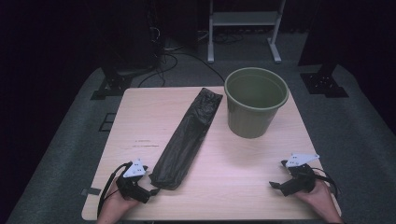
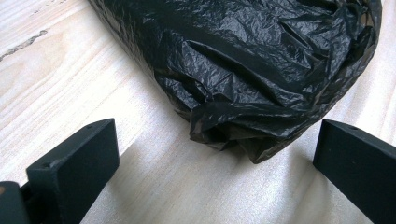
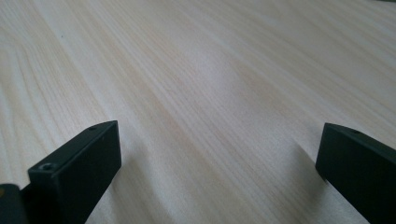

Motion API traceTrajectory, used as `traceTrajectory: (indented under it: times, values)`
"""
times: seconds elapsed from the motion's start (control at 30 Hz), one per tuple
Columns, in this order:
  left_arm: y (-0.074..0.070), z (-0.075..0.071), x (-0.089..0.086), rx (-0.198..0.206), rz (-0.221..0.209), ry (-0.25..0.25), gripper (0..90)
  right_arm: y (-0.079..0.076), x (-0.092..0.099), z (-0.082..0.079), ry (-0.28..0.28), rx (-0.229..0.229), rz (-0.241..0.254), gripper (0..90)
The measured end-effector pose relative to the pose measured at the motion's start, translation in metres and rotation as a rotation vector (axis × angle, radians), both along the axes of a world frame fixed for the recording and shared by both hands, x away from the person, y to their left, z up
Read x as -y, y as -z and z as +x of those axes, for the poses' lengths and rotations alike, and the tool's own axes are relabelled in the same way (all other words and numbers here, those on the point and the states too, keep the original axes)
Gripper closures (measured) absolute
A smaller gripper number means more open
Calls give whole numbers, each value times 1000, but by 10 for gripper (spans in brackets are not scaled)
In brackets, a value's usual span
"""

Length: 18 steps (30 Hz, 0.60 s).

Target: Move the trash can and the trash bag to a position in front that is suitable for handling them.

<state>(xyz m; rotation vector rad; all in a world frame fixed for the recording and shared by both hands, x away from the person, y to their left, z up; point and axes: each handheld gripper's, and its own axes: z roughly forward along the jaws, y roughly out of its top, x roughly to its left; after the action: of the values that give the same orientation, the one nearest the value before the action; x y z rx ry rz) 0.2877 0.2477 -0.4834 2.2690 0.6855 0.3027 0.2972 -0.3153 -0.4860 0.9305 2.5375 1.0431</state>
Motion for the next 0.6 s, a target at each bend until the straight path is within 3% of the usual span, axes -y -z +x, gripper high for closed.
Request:
traceTrajectory:
  times: [0.37, 0.6]
  values:
    - [0, 0, 0, -1, 2, -3, 0, -18, 2, 3, 17, 17, 48, 0]
    - [0, 0, 0, -1, 1, -4, 0, -35, 5, 10, 47, 65, 105, 0]
